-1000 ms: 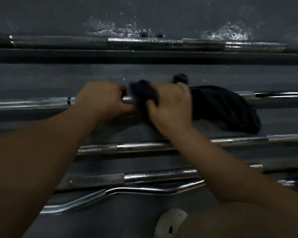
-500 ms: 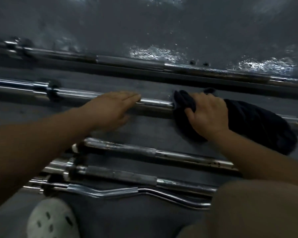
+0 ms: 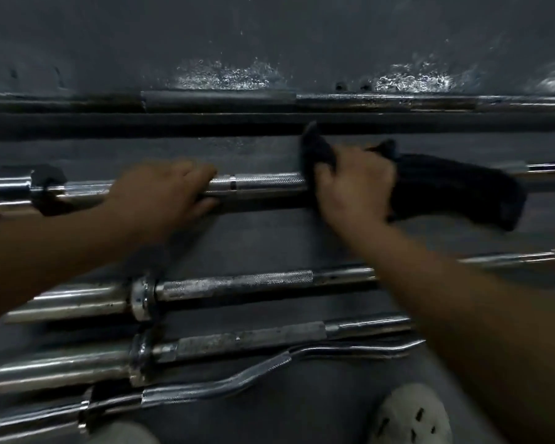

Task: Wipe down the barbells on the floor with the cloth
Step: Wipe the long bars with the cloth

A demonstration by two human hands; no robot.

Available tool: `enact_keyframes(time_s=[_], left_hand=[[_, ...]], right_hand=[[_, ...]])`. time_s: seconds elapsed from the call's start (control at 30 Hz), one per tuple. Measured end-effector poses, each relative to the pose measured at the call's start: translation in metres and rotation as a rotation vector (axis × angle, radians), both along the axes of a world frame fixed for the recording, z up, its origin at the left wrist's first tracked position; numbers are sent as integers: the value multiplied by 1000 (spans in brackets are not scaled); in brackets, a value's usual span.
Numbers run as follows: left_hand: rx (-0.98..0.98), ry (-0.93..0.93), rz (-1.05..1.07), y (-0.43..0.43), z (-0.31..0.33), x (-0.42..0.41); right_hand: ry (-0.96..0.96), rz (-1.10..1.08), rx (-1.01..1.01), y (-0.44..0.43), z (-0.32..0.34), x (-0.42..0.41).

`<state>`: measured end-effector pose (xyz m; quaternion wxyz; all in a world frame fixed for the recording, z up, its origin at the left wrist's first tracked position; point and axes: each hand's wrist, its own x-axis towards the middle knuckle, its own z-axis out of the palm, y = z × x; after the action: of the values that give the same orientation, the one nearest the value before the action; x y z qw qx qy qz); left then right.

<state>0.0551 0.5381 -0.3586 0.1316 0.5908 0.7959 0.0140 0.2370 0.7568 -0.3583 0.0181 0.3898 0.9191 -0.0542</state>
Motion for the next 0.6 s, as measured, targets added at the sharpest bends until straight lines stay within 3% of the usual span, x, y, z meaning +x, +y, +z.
enact_keyframes(time_s=[0.1,0.17,0.23,0.27,0.33,0.4,0.43,0.5,0.6], left_hand=[[-37,36,139,5,0,1],[-10,39,212,5,-2,7],[36,56,211,4,-4,8],[67,57,179,2,-6,6],[121,59,111,-2,-8,2],[159,71,75,-3,-9,-1],[164,66,64,-2,-9,-1],[154,47,64,-2,-10,-2],[181,8,96,-2,-7,-6]], right_hand=[[168,129,-123,-71,4,-27],[113,319,-249,-61,16,-21],[56,438,-225,-23,17,6],[25,396,-159,0,15,21],[1,98,-32,26,9,40],[26,-224,8,0,-3,18],[76,-287,14,-27,-7,-4],[180,-138,-17,-83,-5,-45],[82,258,-149,-94,11,-43]])
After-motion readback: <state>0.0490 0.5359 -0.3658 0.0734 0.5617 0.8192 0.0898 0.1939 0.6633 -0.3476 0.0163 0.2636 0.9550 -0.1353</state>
